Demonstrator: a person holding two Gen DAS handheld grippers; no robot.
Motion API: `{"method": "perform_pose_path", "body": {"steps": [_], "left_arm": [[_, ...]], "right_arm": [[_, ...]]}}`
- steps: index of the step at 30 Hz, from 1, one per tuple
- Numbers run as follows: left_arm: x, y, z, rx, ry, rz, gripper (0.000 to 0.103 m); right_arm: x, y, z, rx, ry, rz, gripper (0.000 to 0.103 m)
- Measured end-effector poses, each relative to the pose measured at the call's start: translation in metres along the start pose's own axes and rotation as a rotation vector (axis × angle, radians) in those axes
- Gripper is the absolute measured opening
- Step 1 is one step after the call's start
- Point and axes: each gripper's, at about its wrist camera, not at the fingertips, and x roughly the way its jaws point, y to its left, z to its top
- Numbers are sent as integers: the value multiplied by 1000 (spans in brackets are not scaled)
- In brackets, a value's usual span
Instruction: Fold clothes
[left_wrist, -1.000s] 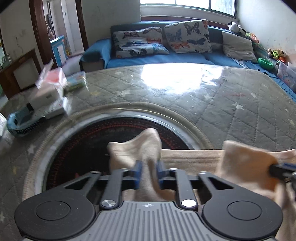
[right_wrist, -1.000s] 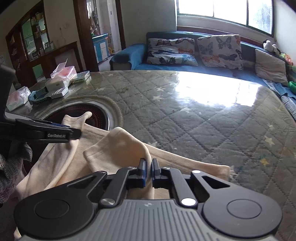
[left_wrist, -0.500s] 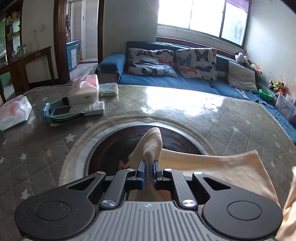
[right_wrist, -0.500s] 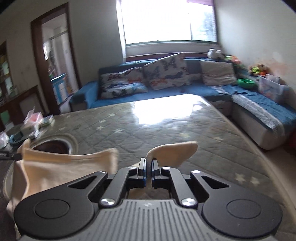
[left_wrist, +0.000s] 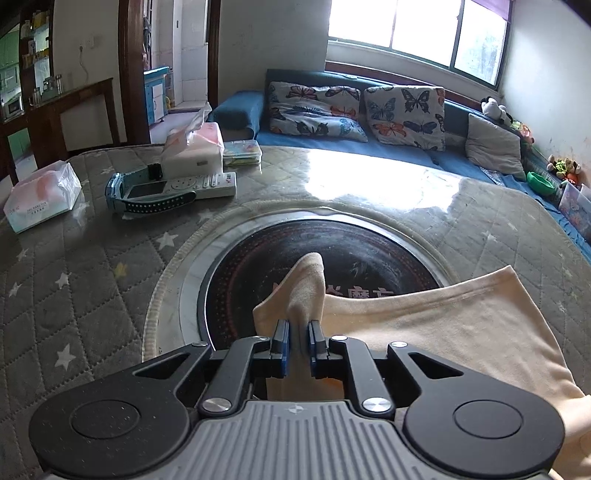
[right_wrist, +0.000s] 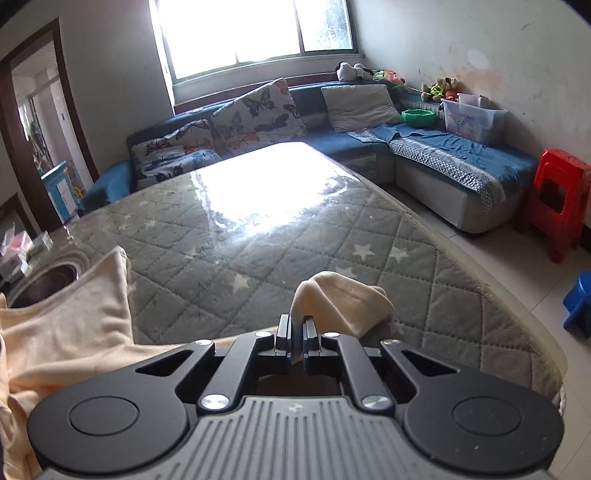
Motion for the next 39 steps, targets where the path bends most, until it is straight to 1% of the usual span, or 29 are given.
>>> {"method": "perform_pose_path", "body": {"steps": [3,4,7,9,11,12,13,14,16,18,19,21,22,23,24,25,26,29,32,37,39], "left_arm": [[-2,0,2,0,-19,16,13],[-4,1,2,-2,-25,13,10],[-6,2,2,14,-37,3,8],[-4,-2,3,19,-35,1,8],[-2,-6,5,23,-32,0,11],[-1,-9,6,25,-31,0,13],[0,-11,7,26,-30,0,23],[1,-13,8,28,-28,-1,37],[7,-19,12,43,-28,19,49],[13,-24,16,56,-30,46,50],[17,-26,18,56,-26,52,52],[26,-28,22,59,-16,70,52],[31,-28,23,63,-9,83,51],[35,-28,24,66,-2,95,47],[40,-28,25,70,5,108,39],[42,-26,25,62,17,102,19],[44,-23,26,52,29,92,13],[31,-14,24,19,-3,77,8],[7,-5,22,-20,-51,55,6],[-50,19,13,-89,-146,30,5],[-77,31,5,-113,-185,10,5]], "right_arm": [[3,4,-5,-19,11,-7,5],[3,5,-6,-21,10,-11,5],[1,9,-8,-13,13,-7,5],[2,10,-8,-13,14,-9,5],[3,12,-9,-13,15,-10,5],[3,12,-9,-14,14,-12,6],[4,13,-9,-15,14,-12,6],[4,13,-10,-16,14,-11,6],[2,13,-9,-17,12,-12,8],[1,10,-8,-15,12,-12,12],[1,9,-8,-12,11,-13,12],[1,6,-8,0,14,-14,14],[1,5,-8,5,13,-15,15],[1,4,-7,9,12,-17,15],[1,2,-7,11,10,-20,15],[1,2,-7,11,10,-23,15],[1,1,-8,12,9,-26,15],[0,-2,-9,11,5,-36,15],[0,-5,-9,12,1,-53,15],[0,-11,-8,19,-5,-75,15],[-2,-14,-9,26,-4,-79,15]]}}
